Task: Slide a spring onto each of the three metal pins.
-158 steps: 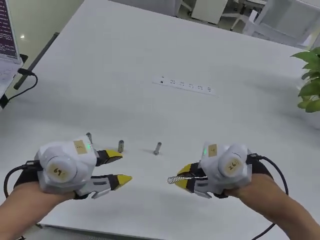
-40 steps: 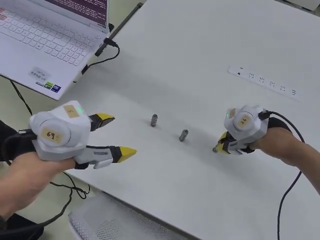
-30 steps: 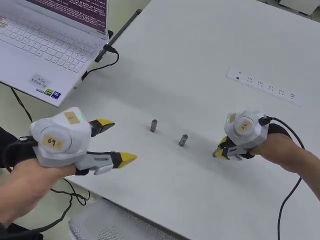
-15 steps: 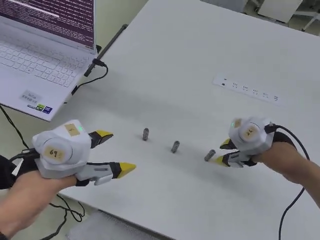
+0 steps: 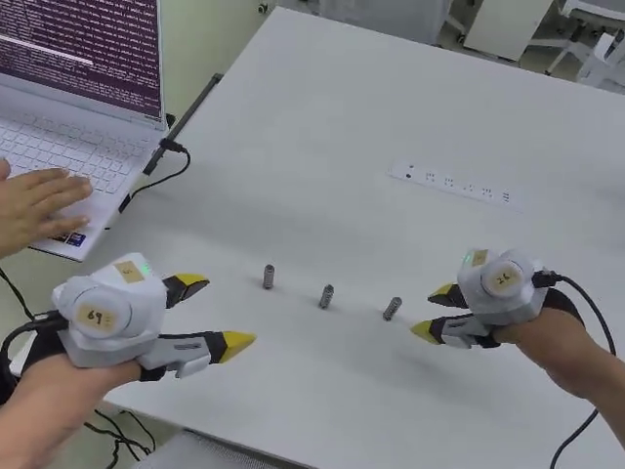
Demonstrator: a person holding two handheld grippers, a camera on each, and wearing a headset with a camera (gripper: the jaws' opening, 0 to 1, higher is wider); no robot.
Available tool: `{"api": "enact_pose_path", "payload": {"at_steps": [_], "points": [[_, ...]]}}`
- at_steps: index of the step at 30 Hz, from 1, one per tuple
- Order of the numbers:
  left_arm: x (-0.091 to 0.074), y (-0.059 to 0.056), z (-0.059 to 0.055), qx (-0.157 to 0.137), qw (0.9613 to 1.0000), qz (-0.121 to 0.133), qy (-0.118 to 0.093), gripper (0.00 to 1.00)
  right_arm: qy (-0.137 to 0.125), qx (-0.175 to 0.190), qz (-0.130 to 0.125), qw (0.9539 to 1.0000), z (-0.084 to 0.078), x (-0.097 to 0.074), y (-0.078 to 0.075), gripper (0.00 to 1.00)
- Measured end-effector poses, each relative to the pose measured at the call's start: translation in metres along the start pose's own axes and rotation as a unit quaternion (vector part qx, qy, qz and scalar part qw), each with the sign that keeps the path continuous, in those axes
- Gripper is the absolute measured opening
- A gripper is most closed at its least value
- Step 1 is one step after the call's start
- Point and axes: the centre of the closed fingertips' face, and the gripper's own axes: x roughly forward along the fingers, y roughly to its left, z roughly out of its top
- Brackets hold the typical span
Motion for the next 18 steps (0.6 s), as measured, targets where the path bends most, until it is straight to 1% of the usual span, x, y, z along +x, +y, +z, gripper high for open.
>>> {"api": "enact_pose_path", "payload": {"at_steps": [1, 3, 6, 7, 8, 11, 12, 14, 15, 16, 17, 18], "points": [[0.000, 0.000, 0.000, 0.000, 1.0000, 0.001, 0.000, 0.54, -0.007, 0.008, -0.004, 0.9999, 0.001, -0.002, 0.000, 0.33], [0.000, 0.001, 0.002, 0.000, 1.0000, 0.002, -0.003, 0.54, -0.032, 0.023, -0.014, 0.9991, 0.007, -0.007, 0.002, 0.34], [0.000, 0.003, 0.004, 0.001, 1.0000, 0.004, -0.005, 0.54, -0.045, 0.039, -0.020, 0.9980, 0.008, -0.013, 0.007, 0.36], [0.001, 0.004, 0.005, 0.001, 1.0000, 0.004, -0.007, 0.54, -0.052, 0.050, -0.022, 0.9972, 0.007, -0.016, 0.009, 0.36], [0.001, 0.004, 0.005, 0.001, 1.0000, 0.005, -0.008, 0.54, -0.053, 0.052, -0.022, 0.9970, 0.007, -0.017, 0.010, 0.36], [0.000, 0.005, 0.009, 0.002, 0.9999, 0.007, -0.011, 0.54, -0.063, 0.063, -0.035, 0.9954, 0.005, -0.025, 0.015, 0.38], [0.000, 0.005, 0.011, 0.002, 0.9999, 0.007, -0.012, 0.54, -0.068, 0.067, -0.039, 0.9947, 0.005, -0.028, 0.016, 0.38], [0.000, 0.006, 0.014, 0.003, 0.9999, 0.007, -0.014, 0.54, -0.082, 0.086, -0.046, 0.9918, 0.006, -0.035, 0.018, 0.39], [0.000, 0.006, 0.015, 0.004, 0.9999, 0.007, -0.014, 0.54, -0.094, 0.100, -0.052, 0.9892, 0.008, -0.040, 0.019, 0.39], [0.000, 0.007, 0.015, 0.005, 0.9999, 0.007, -0.014, 0.54, -0.097, 0.104, -0.053, 0.9884, 0.009, -0.041, 0.019, 0.40], [0.000, 0.007, 0.016, 0.006, 0.9998, 0.008, -0.014, 0.54, -0.107, 0.109, -0.059, 0.9865, 0.009, -0.048, 0.020, 0.40], [0.000, 0.008, 0.018, 0.006, 0.9998, 0.008, -0.015, 0.54, -0.106, 0.108, -0.061, 0.9866, 0.007, -0.050, 0.022, 0.40]]}}
